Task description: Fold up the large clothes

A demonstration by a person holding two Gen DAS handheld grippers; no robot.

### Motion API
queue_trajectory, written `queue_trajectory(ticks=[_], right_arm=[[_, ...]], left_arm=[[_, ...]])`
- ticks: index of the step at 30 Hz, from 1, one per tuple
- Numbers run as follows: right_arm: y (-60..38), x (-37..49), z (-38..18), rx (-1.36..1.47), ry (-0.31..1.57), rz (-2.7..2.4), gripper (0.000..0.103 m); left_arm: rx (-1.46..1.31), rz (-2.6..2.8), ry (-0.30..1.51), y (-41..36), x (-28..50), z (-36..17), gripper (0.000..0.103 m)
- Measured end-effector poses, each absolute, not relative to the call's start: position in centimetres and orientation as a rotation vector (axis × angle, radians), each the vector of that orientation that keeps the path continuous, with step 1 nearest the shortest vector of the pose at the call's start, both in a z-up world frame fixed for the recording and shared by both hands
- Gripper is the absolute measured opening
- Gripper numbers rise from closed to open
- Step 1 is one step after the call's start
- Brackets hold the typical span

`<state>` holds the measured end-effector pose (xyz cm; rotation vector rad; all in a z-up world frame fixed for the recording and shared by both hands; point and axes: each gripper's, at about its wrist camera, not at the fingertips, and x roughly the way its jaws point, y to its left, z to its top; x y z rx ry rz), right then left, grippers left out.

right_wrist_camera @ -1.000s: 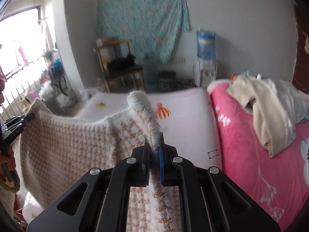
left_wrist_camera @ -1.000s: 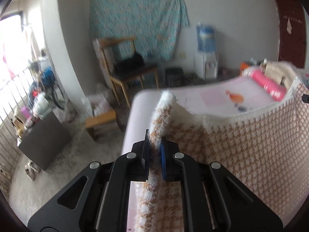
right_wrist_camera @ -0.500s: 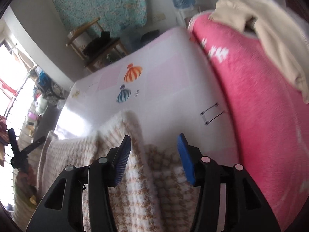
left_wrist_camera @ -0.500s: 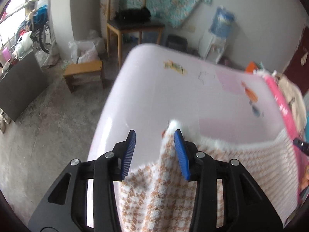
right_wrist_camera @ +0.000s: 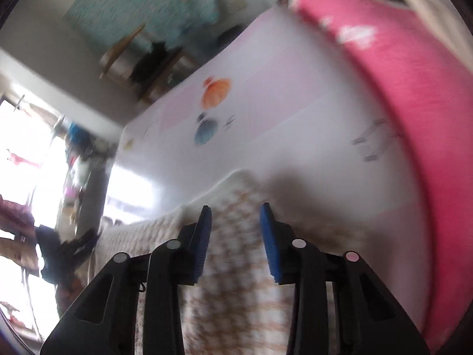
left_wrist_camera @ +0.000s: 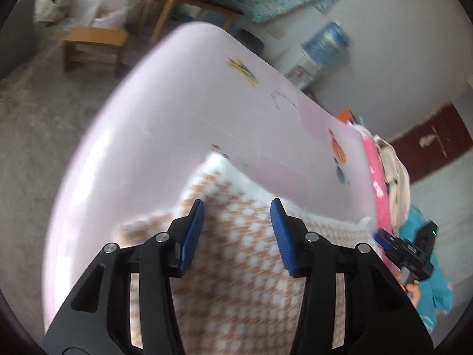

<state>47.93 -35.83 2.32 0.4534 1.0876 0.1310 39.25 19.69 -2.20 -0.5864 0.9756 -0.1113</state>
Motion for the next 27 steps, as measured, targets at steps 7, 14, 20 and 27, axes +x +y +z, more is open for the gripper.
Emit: queue_trajectory(ticks=[7, 14, 20, 27], right_arm=[[-30.9, 40.0, 8.2, 0.187, 0.967, 0.269, 0.052], [-21.7, 34.4, 3.0, -0.133, 1.036, 0.436, 0.055], [-21.1, 31.2, 6.1, -0.112, 0.971, 0.428, 0.057], [-17.7, 28.3, 2.9, -0.149, 0.941, 0.422, 0.059]], left_arm=[[-0.361, -0.195, 0.861, 16.2, 32.6, 2.9, 0.046], [-0.061, -0.241, 0.995, 6.5, 27.5, -1.9, 0.049], [-0.07, -0.251, 0.889, 6.0, 23.7, 0.1, 0.047], [0.095, -0.186, 0.827, 1.9, 20.8, -2.9, 0.061]])
